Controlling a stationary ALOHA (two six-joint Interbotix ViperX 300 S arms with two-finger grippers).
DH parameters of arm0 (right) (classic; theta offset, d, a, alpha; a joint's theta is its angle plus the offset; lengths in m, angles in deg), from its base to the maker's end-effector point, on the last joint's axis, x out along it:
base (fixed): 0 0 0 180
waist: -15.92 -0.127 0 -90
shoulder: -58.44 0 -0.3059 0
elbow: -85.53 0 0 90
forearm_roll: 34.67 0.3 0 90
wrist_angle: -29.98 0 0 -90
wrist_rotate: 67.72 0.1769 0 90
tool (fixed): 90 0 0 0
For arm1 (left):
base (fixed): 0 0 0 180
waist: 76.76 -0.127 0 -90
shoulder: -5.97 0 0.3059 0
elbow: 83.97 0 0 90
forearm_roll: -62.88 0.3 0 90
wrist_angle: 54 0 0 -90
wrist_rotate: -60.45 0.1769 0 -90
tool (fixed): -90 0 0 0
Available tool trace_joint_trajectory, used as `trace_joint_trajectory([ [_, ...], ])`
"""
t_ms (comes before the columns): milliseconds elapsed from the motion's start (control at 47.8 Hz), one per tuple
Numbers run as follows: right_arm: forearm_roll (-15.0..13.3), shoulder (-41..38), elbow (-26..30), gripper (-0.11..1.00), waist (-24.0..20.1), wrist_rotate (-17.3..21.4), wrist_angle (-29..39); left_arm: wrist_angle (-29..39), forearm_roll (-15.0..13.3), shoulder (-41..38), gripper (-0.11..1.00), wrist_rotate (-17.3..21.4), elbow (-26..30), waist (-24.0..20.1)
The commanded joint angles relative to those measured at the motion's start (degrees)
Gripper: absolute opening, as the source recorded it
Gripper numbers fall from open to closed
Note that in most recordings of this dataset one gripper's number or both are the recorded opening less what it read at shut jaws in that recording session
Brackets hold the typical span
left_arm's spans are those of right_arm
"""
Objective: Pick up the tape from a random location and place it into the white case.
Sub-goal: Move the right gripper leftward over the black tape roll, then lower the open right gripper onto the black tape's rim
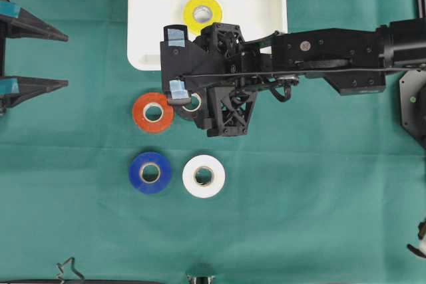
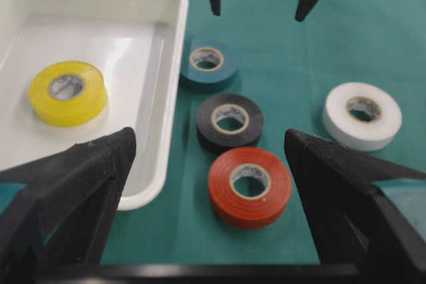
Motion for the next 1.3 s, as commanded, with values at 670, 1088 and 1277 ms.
trace_joint_trajectory([
  [670,-0.3,0.9,1.5,0.91,0.2,0.2,-1.1,-0.6,-0.1,-0.4,0.98,-0.2,0.5,0.1],
  [1088,-0.3,0.8,1.2,0.91,0.2,0.3,-1.1,-0.5,-0.2,-0.4,0.98,-0.1,0.6,0.1],
  [1277,-0.1,-1.1,0.7,0.91,0.1,0.4,-1.7,-0.6,-0.2,-0.4,0.98,-0.1,0.6,0.1],
])
